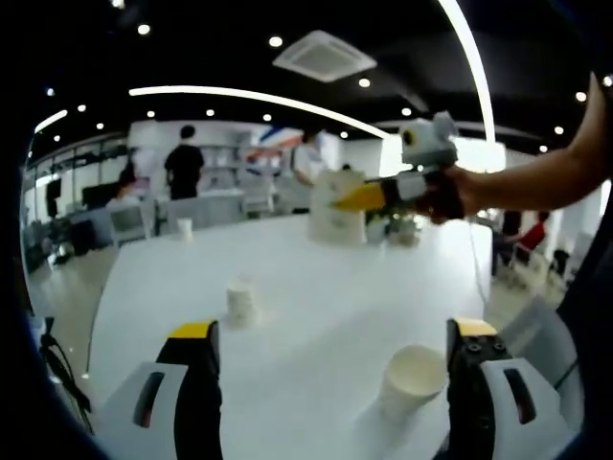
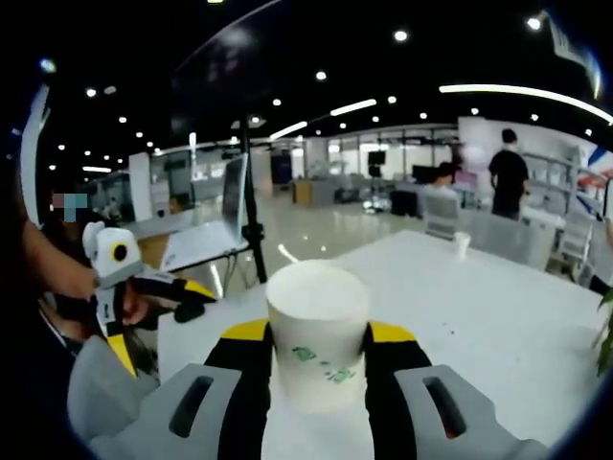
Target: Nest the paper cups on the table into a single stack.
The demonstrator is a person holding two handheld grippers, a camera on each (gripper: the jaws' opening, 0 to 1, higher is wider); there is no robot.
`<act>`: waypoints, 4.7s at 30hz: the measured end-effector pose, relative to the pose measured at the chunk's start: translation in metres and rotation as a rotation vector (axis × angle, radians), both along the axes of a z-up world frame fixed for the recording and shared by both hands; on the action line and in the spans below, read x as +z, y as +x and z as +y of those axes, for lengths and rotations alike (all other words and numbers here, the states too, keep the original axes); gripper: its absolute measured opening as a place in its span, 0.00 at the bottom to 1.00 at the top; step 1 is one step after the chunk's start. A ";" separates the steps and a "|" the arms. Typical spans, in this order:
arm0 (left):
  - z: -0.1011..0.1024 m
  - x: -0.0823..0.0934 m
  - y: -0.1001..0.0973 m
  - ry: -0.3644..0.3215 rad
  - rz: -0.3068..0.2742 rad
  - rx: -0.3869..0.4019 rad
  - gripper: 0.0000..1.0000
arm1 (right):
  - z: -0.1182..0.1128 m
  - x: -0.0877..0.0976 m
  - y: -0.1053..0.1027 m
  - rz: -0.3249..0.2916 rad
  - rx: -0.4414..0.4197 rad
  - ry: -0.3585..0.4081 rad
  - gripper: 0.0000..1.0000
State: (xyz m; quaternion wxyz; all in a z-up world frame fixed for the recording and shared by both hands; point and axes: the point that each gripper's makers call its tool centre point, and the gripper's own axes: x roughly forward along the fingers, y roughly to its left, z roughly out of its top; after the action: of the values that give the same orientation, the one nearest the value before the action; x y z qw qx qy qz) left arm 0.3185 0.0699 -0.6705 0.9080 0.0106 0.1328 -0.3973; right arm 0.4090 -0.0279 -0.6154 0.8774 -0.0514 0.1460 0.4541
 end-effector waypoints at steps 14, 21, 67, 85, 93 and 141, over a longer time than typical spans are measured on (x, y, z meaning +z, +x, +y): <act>-0.013 0.003 -0.002 0.004 0.007 -0.048 0.95 | 0.011 0.007 -0.029 0.004 0.045 0.017 0.35; -0.017 0.003 -0.003 0.003 0.014 -0.063 0.93 | 0.020 0.012 -0.049 0.013 0.078 0.044 0.35; -0.044 0.036 -0.033 -0.206 0.121 -0.269 0.34 | 0.037 0.009 -0.107 -0.017 0.274 0.141 0.35; -0.036 0.072 -0.032 -0.322 0.110 -0.380 0.11 | 0.035 0.006 -0.109 0.000 0.306 0.142 0.36; -0.041 0.077 -0.041 -0.306 0.114 -0.452 0.02 | 0.032 0.006 -0.110 0.002 0.305 0.130 0.32; -0.058 0.091 -0.050 -0.070 0.127 -0.536 0.00 | 0.008 0.031 -0.112 -0.007 0.243 0.159 0.39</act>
State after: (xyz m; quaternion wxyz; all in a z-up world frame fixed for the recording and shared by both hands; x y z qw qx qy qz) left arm 0.2681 0.0119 -0.5799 0.7602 -0.0107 0.1682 -0.6274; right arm 0.2966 -0.0200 -0.5846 0.8176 -0.0007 0.0991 0.5672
